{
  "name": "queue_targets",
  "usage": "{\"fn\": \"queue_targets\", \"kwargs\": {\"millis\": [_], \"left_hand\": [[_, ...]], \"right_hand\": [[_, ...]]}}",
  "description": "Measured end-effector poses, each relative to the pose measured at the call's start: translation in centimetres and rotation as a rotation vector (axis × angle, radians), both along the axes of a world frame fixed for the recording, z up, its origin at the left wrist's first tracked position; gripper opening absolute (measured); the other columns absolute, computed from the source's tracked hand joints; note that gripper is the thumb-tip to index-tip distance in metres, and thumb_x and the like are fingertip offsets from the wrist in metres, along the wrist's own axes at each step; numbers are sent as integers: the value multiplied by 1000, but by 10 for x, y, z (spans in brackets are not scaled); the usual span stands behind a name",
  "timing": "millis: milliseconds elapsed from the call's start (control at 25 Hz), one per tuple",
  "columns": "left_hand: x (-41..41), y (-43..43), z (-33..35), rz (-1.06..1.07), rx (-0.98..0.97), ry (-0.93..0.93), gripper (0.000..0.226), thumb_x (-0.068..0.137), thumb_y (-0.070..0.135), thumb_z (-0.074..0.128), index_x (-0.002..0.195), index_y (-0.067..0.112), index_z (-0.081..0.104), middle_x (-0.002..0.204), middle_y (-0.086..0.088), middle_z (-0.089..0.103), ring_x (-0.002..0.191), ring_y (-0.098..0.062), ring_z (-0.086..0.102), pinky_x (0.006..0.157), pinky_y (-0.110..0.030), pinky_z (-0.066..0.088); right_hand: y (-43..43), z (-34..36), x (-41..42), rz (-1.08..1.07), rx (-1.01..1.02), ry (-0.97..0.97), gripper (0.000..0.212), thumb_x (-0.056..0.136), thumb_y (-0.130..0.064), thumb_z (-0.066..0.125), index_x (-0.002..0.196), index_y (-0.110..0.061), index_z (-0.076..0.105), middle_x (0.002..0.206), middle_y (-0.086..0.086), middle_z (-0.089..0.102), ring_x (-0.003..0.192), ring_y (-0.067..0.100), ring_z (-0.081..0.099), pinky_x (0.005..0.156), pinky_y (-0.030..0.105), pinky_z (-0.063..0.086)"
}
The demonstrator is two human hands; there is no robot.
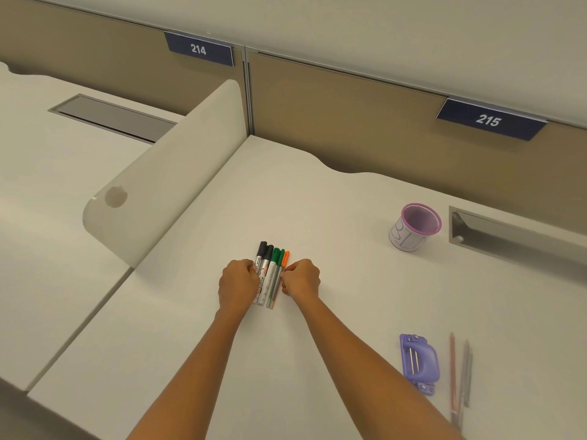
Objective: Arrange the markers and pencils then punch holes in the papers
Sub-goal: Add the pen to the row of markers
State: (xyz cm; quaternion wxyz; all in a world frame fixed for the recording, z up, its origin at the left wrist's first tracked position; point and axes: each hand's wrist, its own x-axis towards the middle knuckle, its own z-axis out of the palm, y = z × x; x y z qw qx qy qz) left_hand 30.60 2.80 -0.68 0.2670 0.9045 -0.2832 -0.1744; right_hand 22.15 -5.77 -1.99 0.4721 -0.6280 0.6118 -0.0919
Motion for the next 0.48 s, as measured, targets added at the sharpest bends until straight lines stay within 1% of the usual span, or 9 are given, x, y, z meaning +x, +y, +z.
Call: {"fn": "queue_targets", "kwargs": {"millis": [120, 200, 240, 280, 320, 360, 400, 480], "left_hand": [[1, 0, -3, 10, 2, -7, 28, 93, 13, 42, 78, 3, 63, 78, -14, 66, 69, -31, 62, 60, -39, 51], [-1, 1, 0, 28, 13, -11, 23, 93, 16, 43, 78, 8, 59, 84, -12, 64, 73, -29, 61, 65, -40, 52], [-4, 0, 1, 32, 23, -26, 21, 94, 17, 44, 87, 8, 61, 94, -15, 63, 80, -29, 60, 68, -39, 50], [-8, -1, 4, 32, 28, -46, 22, 95, 18, 45, 100, 6, 63, 104, -17, 61, 90, -30, 59, 72, -38, 47], [-12, -3, 6, 26, 23, -71, 28, 95, 18, 46, 113, 3, 60, 114, -17, 57, 100, -31, 56, 77, -37, 46], [-18, -5, 9, 16, 6, -99, 34, 94, 18, 47, 123, 2, 55, 120, -18, 54, 108, -32, 53, 82, -38, 45], [-25, -7, 12, 1, -25, -127, 38, 94, 18, 49, 128, 2, 51, 125, -17, 51, 112, -32, 50, 87, -39, 45], [-39, -15, 17, -36, -89, -164, 41, 93, 18, 51, 132, 6, 49, 127, -15, 49, 115, -30, 47, 91, -40, 45]], "right_hand": [[-2, 0, -4, -20, 9, -16, 5, 84, -6, 64, 80, -6, 67, 84, 13, 72, 78, 30, 72, 74, 45, 62], [-5, 0, -10, -37, 15, -10, 10, 84, -6, 65, 74, -10, 62, 84, 13, 72, 79, 30, 72, 75, 45, 62], [-7, 1, -15, -45, 18, -8, 9, 83, -6, 65, 75, -9, 63, 85, 13, 72, 80, 30, 72, 75, 44, 62], [-10, 0, -20, -49, 18, -9, 5, 83, -6, 64, 79, -7, 66, 86, 13, 73, 81, 31, 72, 75, 44, 62], [-13, 1, -26, -63, 20, -14, 5, 82, -4, 64, 83, -5, 68, 86, 13, 73, 81, 31, 72, 75, 44, 62], [-17, 3, -33, -74, 20, -18, 9, 82, -3, 62, 86, -2, 70, 85, 13, 73, 80, 31, 73, 75, 44, 62], [-20, 7, -43, -93, 23, -26, 13, 81, -1, 60, 88, -1, 71, 83, 12, 72, 78, 31, 73, 75, 44, 62], [-29, 17, -65, -142, 25, -54, 17, 82, 0, 58, 90, -2, 72, 82, 10, 72, 74, 28, 74, 75, 40, 62]]}}
